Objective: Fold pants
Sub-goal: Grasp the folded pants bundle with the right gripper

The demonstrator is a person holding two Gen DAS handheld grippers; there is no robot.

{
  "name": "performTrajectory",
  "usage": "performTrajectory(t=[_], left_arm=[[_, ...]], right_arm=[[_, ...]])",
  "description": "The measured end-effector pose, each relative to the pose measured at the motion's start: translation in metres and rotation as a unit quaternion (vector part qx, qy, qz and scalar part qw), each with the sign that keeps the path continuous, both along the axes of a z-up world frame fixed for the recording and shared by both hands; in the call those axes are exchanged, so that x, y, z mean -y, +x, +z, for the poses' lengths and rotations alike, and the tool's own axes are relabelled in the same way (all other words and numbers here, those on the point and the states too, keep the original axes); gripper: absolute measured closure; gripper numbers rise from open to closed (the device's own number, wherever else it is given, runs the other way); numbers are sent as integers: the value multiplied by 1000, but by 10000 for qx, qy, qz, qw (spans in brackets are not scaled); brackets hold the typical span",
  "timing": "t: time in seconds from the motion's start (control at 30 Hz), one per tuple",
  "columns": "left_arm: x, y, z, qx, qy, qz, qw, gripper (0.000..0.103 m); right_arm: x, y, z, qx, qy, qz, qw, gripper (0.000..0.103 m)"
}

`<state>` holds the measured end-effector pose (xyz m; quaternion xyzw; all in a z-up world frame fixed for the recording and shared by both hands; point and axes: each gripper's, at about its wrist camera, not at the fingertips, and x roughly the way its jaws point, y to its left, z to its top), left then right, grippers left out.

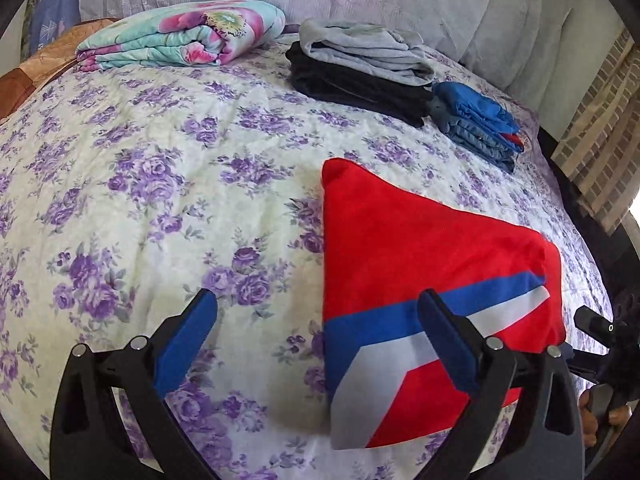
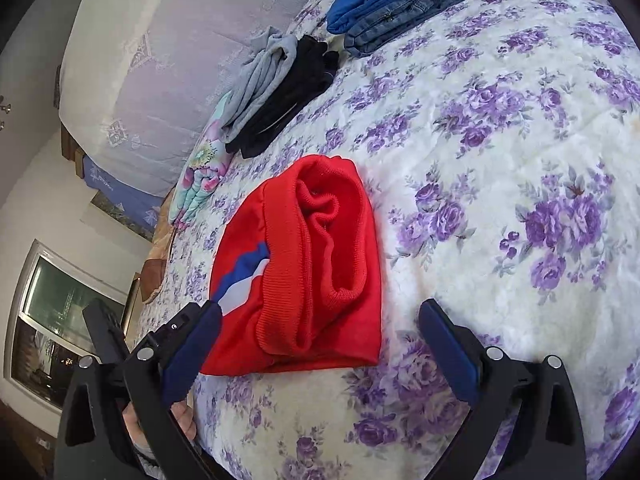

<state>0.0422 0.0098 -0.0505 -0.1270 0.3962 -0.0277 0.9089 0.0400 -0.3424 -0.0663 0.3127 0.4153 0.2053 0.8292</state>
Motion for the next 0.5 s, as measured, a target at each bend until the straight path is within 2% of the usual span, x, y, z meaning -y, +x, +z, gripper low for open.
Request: performTrajectory(t=[0.17,0.27,0.43,0.5], left_arm=[[21,-1,-2,38,314,-133,9994,5],[32,-6,0,177,615,-193,9978,5],[43,-13,8,356,871,-272,9952,5],[45,-14,9,376,859,-320,9951,5]], right_arm=[[-12,-2,5,136,-366,-143,9991,4],[-24,-3,8,289,-749,-146,9967,4],[-44,-12,19,836,-1673,-207,9821,4],[-46,-14,20,933,-1841,-140,9784,4]])
